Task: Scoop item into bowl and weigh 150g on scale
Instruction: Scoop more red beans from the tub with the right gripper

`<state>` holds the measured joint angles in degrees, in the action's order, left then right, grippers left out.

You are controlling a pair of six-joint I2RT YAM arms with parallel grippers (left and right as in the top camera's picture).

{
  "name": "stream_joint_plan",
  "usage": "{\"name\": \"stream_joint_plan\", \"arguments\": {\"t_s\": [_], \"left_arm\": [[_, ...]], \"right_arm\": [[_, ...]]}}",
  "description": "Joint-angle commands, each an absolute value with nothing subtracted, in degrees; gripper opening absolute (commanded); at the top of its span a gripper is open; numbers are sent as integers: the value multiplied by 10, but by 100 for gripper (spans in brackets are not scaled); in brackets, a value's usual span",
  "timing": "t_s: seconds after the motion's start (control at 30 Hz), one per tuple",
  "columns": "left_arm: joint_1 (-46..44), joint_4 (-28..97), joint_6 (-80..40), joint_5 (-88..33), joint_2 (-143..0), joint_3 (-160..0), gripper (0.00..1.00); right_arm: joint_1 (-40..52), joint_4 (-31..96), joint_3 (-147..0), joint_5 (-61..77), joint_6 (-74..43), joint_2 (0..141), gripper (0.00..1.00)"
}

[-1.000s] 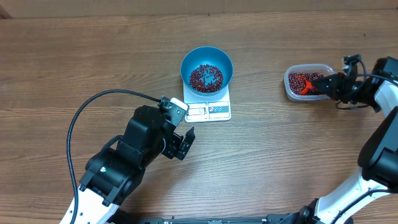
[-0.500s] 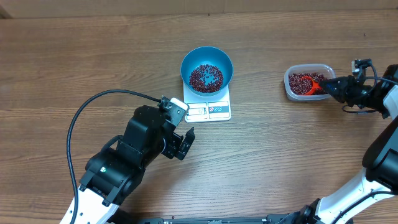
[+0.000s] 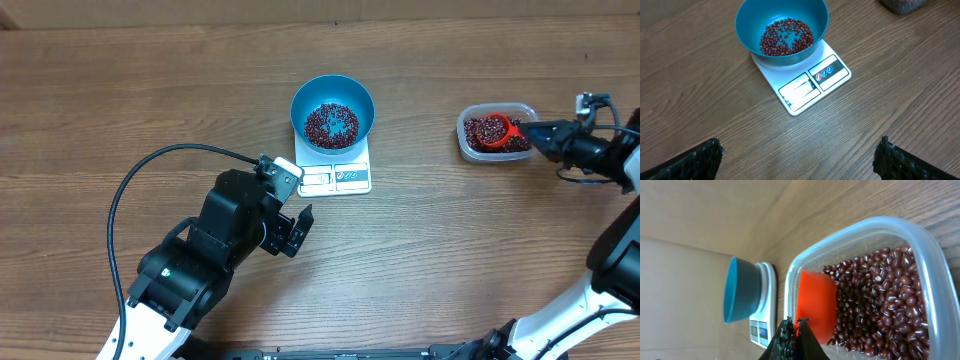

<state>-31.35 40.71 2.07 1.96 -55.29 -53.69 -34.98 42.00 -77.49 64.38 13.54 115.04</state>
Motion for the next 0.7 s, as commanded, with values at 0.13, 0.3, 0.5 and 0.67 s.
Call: {"name": "stream_joint_plan", "arguments": {"t_s": [0.13,0.3,0.5,0.67], "left_arm": [[-310,405,32,23,-551,-534,100],[-310,405,32,23,-551,-534,100],[-310,405,32,23,-551,-534,100],[-310,405,32,23,-551,-534,99]], "right_arm": [[-369,418,-771,737,136,1159,4],[-369,419,-771,765,133,1159,4],[-369,428,-771,788,131,1159,4],[-368,430,-771,809,118,1159,4]]}}
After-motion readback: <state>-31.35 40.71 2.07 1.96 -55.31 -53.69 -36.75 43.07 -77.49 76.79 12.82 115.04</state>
